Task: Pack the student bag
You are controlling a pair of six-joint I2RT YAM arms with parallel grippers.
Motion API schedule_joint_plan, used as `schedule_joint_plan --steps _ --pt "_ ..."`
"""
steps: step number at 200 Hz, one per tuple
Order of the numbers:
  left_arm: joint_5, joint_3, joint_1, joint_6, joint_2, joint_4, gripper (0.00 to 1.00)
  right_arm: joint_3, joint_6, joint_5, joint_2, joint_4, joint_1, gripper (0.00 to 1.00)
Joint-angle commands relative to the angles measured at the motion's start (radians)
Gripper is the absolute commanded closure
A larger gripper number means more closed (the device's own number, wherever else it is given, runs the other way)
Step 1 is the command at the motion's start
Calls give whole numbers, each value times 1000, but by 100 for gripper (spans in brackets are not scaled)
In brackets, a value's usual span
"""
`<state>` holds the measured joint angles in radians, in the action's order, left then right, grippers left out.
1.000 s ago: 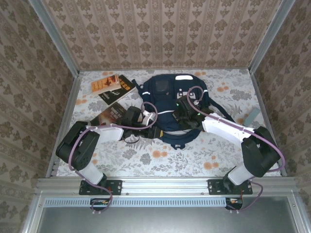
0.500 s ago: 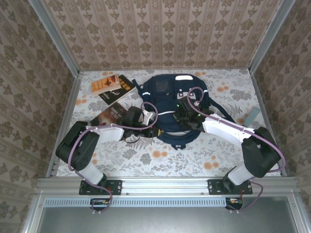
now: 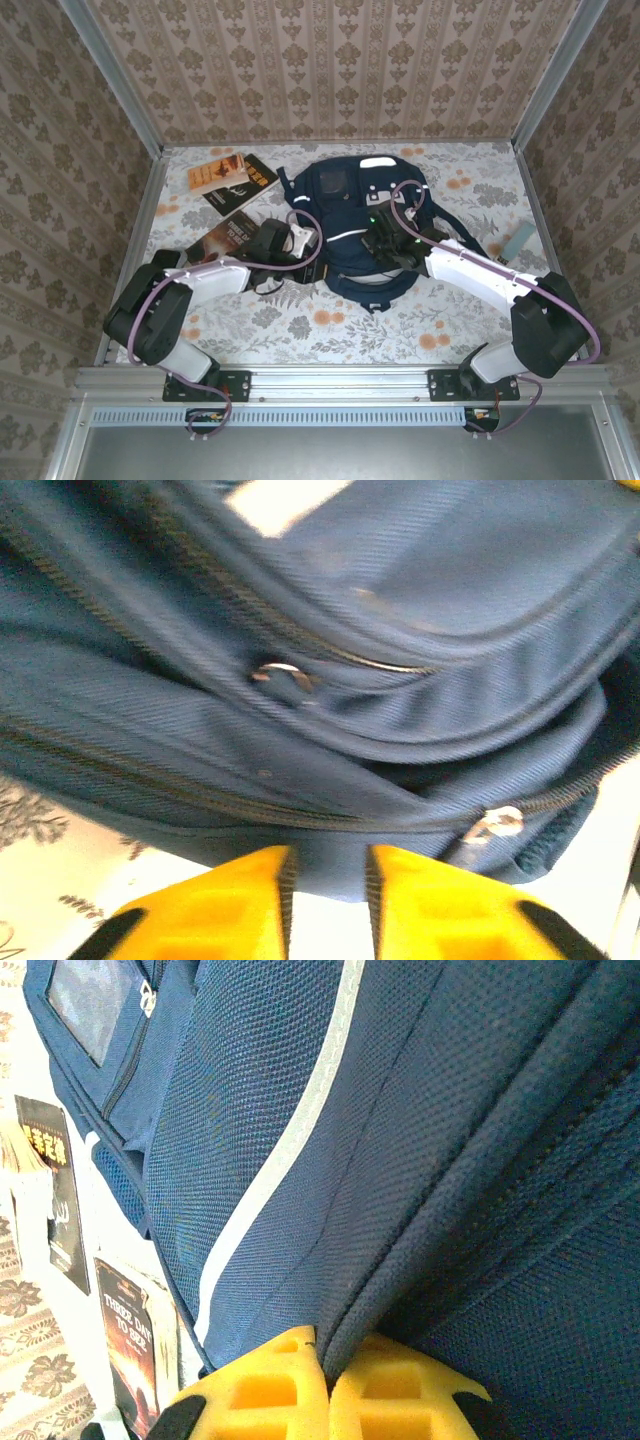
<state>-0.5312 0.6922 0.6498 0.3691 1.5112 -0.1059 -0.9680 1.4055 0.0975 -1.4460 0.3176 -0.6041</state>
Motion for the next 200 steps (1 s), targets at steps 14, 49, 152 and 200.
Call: schedule_joint_plan --steps 14,49,152,200 --pt "-36 -31 56 -80 -48 -11 59 -27 -51 -26 10 -20 13 100" --pt "-2 -16 96 -122 -39 6 56 -32 -50 -44 -10 -29 16 100" --pt "218 101 177 -187 95 77 67 -19 -42 -62 -14 -48 17 100" --pt "299 125 182 -182 113 75 84 -8 -39 -64 -10 -51 17 100"
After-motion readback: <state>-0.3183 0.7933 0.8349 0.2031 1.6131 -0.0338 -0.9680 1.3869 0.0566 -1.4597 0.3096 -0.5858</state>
